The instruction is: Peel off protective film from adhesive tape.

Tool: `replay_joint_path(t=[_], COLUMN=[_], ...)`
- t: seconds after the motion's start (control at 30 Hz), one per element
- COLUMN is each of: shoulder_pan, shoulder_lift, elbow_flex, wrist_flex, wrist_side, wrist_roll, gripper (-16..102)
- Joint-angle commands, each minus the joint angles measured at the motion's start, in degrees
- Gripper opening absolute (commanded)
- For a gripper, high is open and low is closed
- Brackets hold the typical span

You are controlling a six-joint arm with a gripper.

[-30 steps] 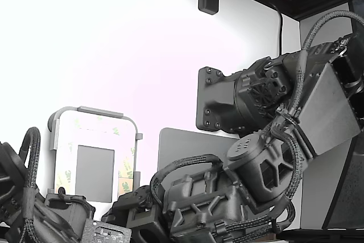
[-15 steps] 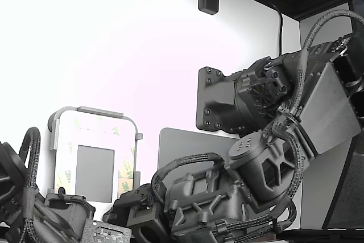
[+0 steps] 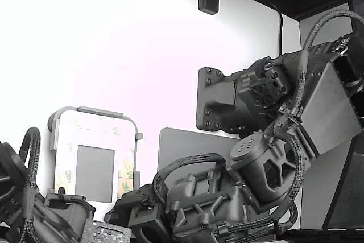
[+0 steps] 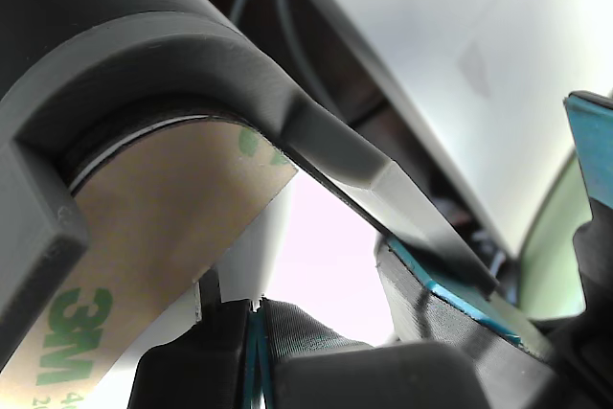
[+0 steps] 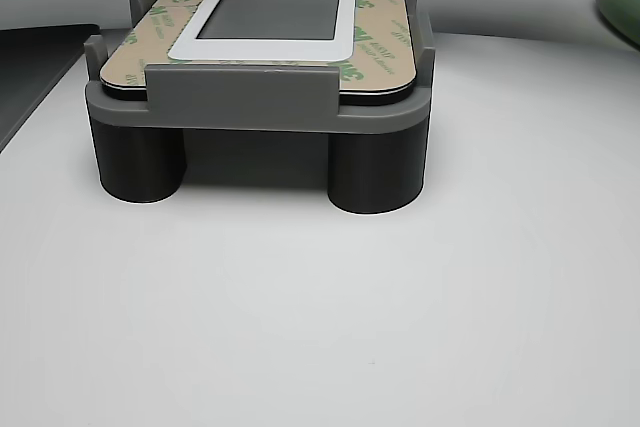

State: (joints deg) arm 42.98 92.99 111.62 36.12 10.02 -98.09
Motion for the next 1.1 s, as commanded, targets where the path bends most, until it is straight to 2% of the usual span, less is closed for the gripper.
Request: replay_joint_path(t=[0.0, 1.07], shoulder_pan=[-0.35, 0.18], shoulder_lift=[1.76, 3.08], elbow_flex=[-1.23, 0.35], wrist_flex=[-0.09, -0.62], wrist_side=[-0.09, -0.26], wrist_roll=[0.00, 0.44], gripper=[-11, -11])
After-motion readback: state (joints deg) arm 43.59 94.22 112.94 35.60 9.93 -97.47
